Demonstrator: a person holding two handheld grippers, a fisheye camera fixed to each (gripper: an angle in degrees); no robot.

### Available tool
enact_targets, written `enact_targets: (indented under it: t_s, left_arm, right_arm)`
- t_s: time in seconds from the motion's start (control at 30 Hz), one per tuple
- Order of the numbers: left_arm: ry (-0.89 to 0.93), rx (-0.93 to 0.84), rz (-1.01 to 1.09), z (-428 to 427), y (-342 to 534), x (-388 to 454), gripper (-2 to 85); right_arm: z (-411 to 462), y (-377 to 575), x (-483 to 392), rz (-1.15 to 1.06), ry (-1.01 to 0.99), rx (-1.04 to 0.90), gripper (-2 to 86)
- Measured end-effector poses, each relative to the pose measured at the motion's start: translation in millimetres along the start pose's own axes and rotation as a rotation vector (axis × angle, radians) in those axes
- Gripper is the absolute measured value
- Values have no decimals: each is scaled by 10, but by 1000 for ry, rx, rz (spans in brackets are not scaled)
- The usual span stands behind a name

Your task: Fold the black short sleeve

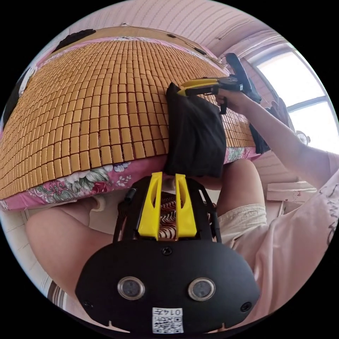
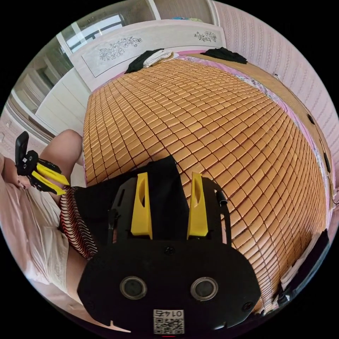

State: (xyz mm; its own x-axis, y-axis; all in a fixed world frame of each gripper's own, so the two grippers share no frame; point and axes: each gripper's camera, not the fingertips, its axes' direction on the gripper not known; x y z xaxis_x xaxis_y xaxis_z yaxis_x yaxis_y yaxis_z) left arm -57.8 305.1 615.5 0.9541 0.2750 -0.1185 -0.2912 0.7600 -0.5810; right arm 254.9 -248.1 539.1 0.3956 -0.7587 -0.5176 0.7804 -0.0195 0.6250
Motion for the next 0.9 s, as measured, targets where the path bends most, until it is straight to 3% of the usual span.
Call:
enact_targets:
  t_s: [0.13, 0.3, 0.43, 0.5, 0.6, 0.77, 0.9]
  left_arm:
    - [26, 53, 41, 125, -122, 162, 102]
    - [39, -30, 46, 488, -203, 336, 122]
    - [-90, -35, 100, 510, -137, 545, 99]
    - [-74, -23, 103, 495, -84, 552, 89]
    - [-55, -5, 143, 472, 15, 581, 73]
    - [-91, 19, 295, 377, 214, 890, 28]
    - [-123, 88, 403, 125, 395, 1178, 5]
  right_arm:
    - [-4, -11, -208, -81, 22, -22, 114]
    - [-118, 171, -448, -83, -23, 14, 57]
    - [-442, 458, -678, -78, 9, 149, 45]
    - [-817, 798, -920, -90, 32, 320, 42]
    - [-1249, 1216, -1344, -136, 58, 424, 41]
    - [-1706, 1755, -2021, -174, 132, 444, 39]
    - [-2021, 2179, -2389, -83, 238, 503, 38]
